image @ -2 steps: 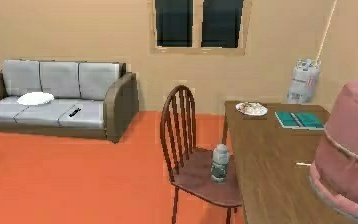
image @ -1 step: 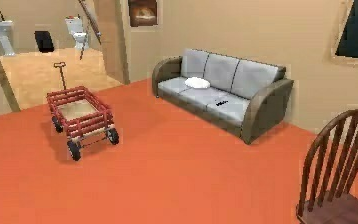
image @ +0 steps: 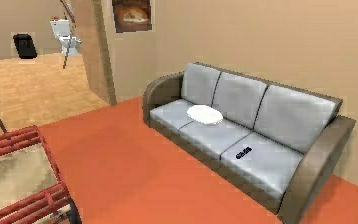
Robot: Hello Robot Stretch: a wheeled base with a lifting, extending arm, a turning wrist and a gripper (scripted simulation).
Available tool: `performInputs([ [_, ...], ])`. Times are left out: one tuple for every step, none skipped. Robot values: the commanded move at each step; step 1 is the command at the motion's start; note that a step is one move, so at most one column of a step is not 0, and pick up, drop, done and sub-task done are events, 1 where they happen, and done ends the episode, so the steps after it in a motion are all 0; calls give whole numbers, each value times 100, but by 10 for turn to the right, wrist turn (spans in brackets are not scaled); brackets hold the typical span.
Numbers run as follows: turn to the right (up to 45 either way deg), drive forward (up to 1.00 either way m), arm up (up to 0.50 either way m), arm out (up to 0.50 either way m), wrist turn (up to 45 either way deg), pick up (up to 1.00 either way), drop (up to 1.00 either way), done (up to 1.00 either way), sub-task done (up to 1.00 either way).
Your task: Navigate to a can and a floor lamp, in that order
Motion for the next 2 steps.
performInputs([
  [-30, 0, 0, 0, 0, 0, 0, 0, 0],
  [60, 0, 0, 0, 0, 0, 0, 0, 0],
])
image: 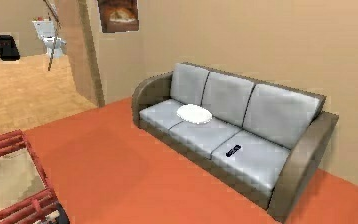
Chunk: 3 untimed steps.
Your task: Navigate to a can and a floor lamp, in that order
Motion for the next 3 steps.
performInputs([
  [0, 60, 0, 0, 0, 0, 0, 0, 0],
  [-270, 0, 0, 0, 0, 0, 0, 0, 0],
  [0, 35, 0, 0, 0, 0, 0, 0, 0],
])
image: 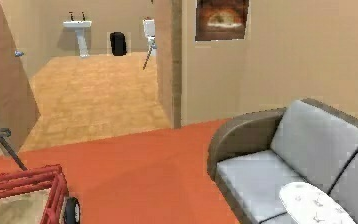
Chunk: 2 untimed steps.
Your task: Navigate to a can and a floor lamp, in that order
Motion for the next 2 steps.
performInputs([
  [270, 0, 0, 0, 0, 0, 0, 0, 0],
  [0, 20, 0, 0, 0, 0, 0, 0, 0],
])
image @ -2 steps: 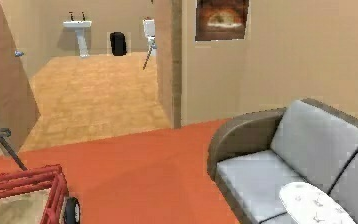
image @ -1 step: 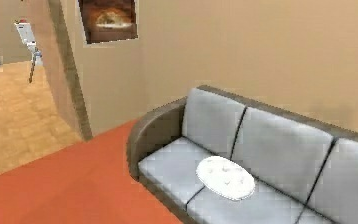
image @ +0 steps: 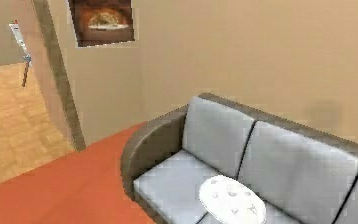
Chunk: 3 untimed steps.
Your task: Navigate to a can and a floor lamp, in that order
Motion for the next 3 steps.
performInputs([
  [-420, 0, 0, 0, 0, 0, 0, 0, 0],
  [0, 100, 0, 0, 0, 0, 0, 0, 0],
  [-60, 0, 0, 0, 0, 0, 0, 0, 0],
])
